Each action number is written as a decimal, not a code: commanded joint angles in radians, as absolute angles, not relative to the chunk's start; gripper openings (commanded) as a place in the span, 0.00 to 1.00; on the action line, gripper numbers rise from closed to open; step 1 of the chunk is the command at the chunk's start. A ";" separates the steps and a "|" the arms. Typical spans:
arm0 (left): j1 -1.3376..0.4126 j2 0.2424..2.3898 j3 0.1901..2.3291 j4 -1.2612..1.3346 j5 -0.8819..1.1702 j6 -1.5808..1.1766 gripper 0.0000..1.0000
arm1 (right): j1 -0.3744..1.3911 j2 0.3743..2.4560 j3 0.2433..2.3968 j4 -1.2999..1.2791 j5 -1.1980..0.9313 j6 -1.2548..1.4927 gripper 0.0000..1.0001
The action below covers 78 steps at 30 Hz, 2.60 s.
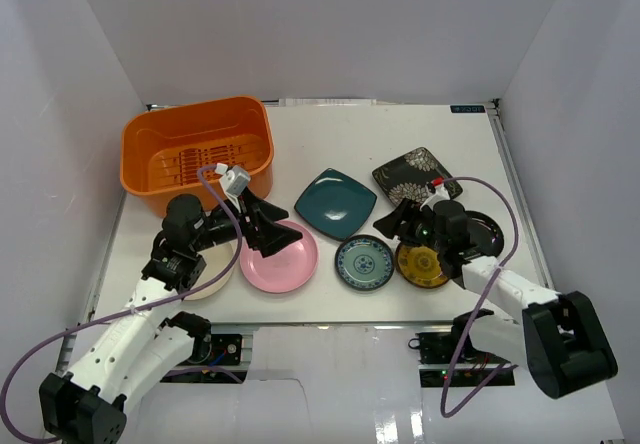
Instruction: Place the plates into the plastic bin on the countertop
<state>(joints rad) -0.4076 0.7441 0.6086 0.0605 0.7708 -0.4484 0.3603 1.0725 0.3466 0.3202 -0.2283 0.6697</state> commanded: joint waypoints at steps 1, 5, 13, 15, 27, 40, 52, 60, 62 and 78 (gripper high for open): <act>-0.405 0.750 0.652 0.038 0.781 -0.425 0.98 | 0.367 1.173 0.359 0.492 -0.146 0.712 0.73; -0.402 0.756 0.650 0.031 0.785 -0.425 0.98 | 0.374 1.333 0.351 0.615 -0.137 0.773 0.80; -0.399 0.749 0.650 0.025 0.759 -0.422 0.98 | 0.420 1.581 0.426 0.750 -0.120 0.876 0.75; -0.397 0.750 0.650 0.025 0.750 -0.425 0.98 | 0.431 1.624 0.439 0.796 -0.124 0.917 0.73; -0.396 0.779 0.652 0.011 0.678 -0.434 0.98 | 0.445 1.756 0.437 1.048 -0.124 1.058 0.25; -0.394 0.917 0.709 -0.119 0.490 -0.485 0.91 | 0.382 1.381 0.394 1.089 -0.185 1.052 0.08; -0.393 1.159 0.726 0.047 0.455 -0.611 0.90 | 0.265 1.171 0.327 1.074 -0.420 1.176 0.08; -0.394 1.368 0.772 0.218 0.535 -0.652 0.88 | 0.262 1.115 0.311 1.077 -0.532 1.218 0.08; -0.394 1.388 0.770 0.258 0.569 -0.669 0.75 | 0.262 1.112 0.308 1.074 -0.552 1.224 0.08; -0.393 1.267 0.750 0.403 0.644 -0.822 0.00 | 0.262 1.077 0.288 0.993 -0.592 1.204 0.50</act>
<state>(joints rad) -0.3901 1.3407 0.7280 0.3191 0.6258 -0.7769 0.2562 1.1259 0.2554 0.8909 -0.5343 1.1870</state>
